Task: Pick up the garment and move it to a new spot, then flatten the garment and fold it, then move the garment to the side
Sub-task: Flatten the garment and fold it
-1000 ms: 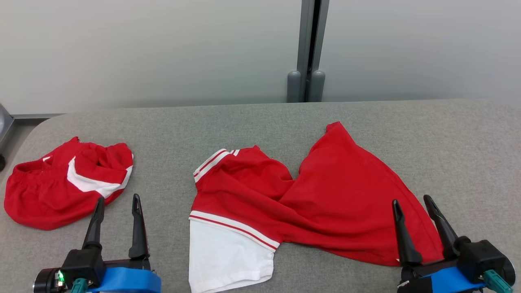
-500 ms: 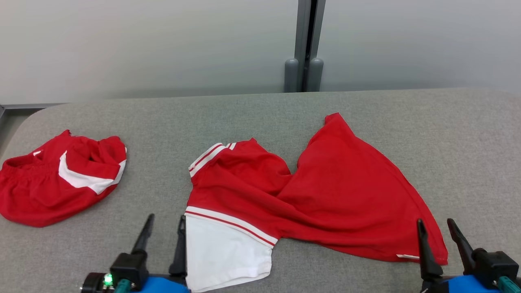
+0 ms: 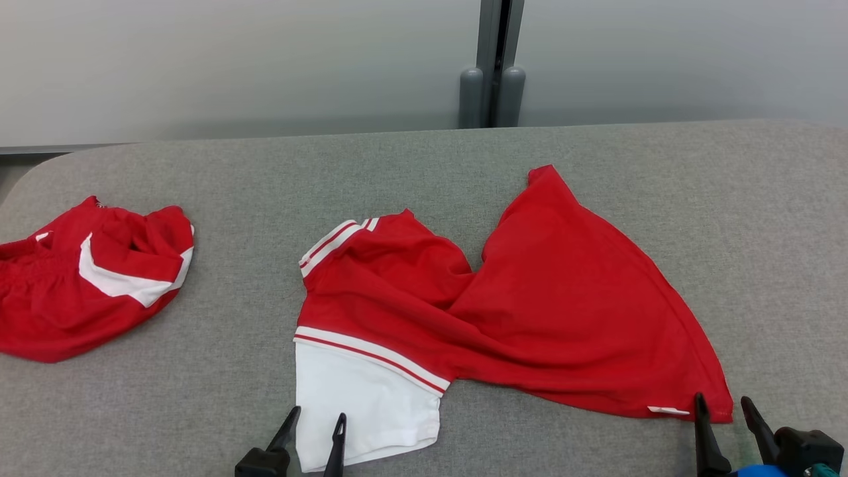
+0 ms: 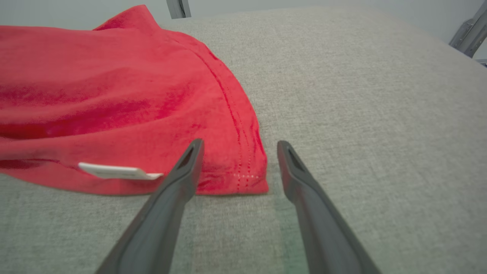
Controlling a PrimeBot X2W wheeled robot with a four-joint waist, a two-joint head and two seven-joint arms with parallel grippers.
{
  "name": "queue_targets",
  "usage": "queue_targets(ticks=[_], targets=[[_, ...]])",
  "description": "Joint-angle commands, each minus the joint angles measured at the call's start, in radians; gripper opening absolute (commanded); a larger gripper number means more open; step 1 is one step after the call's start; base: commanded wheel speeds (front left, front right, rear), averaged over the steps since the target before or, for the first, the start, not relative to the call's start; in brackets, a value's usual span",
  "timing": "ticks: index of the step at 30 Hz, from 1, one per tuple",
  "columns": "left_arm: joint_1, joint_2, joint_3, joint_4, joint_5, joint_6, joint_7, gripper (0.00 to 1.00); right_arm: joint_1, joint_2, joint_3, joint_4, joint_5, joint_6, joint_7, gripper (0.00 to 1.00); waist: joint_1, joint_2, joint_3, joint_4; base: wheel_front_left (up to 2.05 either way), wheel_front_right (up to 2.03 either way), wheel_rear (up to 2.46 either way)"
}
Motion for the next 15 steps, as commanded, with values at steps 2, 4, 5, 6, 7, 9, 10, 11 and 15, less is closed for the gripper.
queue_targets(ticks=[2,4,5,6,7,9,10,11,15], targets=[[0.011,0.000,0.011,0.007,-0.003,0.010,-0.003,1.00,-0.019,-0.004,0.000,0.023,0.008,0.000,-0.005,1.00,-0.0001,-0.0001,0.005,0.001,0.00,0.00,0.00],[0.024,0.000,0.017,0.013,-0.009,0.015,-0.003,1.00,-0.030,-0.007,0.002,0.037,0.014,0.000,-0.006,1.00,-0.0001,-0.0001,0.009,0.001,0.00,0.00,0.00],[0.030,0.000,0.016,0.016,-0.009,0.014,-0.003,1.00,-0.034,-0.007,0.002,0.040,0.017,0.000,-0.006,1.00,-0.0001,-0.0001,0.011,0.001,0.00,0.00,0.00],[0.033,0.000,0.016,0.017,-0.009,0.014,-0.003,1.00,-0.034,-0.007,0.002,0.045,0.019,0.000,-0.006,1.00,-0.0001,-0.0001,0.012,0.002,0.00,0.00,0.00],[0.035,0.000,0.015,0.019,-0.008,0.014,-0.003,1.00,-0.033,-0.007,0.002,0.048,0.022,0.000,-0.006,1.00,-0.0001,-0.0001,0.013,0.002,0.00,0.00,0.00],[0.040,0.000,0.013,0.023,-0.008,0.013,-0.003,1.00,-0.032,-0.007,0.005,0.057,0.026,0.000,-0.006,1.00,-0.0001,-0.0001,0.014,0.005,0.00,0.00,0.00],[0.046,0.000,0.011,0.029,-0.009,0.012,-0.003,1.00,-0.034,-0.007,0.007,0.059,0.027,0.000,-0.006,1.00,-0.0001,-0.0001,0.014,0.005,0.00,0.00,0.00],[0.051,0.000,0.011,0.036,-0.012,0.012,-0.003,1.00,-0.035,-0.007,0.010,0.064,0.031,0.000,-0.006,1.00,-0.0001,-0.0001,0.015,0.006,0.00,0.00,0.00],[0.052,0.000,-0.006,0.072,-0.016,0.012,0.002,1.00,-0.038,-0.006,0.016,0.083,0.038,0.000,-0.006,1.00,-0.0001,-0.0001,0.016,0.011,0.00,0.00,0.00]])
